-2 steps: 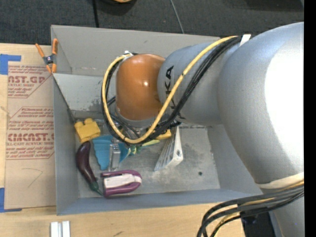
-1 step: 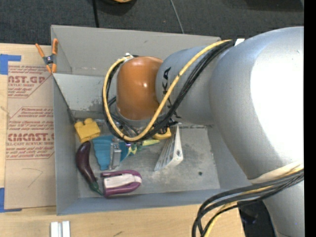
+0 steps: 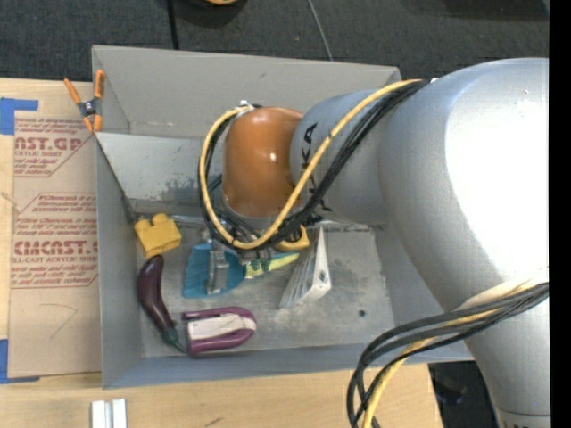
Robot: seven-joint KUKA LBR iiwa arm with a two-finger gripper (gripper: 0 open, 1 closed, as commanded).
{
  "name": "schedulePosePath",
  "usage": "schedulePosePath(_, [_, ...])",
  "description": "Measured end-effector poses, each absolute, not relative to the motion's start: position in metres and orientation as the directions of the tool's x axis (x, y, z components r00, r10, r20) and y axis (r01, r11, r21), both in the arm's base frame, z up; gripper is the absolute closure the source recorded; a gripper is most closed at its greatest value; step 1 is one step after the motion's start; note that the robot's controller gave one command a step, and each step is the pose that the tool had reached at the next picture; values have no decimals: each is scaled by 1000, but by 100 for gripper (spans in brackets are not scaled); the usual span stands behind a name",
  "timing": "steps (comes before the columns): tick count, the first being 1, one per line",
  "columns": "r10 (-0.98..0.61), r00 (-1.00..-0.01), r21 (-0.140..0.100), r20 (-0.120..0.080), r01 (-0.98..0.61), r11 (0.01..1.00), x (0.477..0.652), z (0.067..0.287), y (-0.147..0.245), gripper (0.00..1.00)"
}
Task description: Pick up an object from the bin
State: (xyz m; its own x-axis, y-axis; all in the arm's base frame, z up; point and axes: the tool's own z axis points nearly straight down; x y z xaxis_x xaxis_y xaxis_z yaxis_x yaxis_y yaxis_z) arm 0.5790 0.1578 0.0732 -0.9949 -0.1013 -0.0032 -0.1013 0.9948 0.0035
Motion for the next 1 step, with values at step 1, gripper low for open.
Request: schedulePosePath(1, [-101,-995,4,-3,-101,995,579,73,158,100])
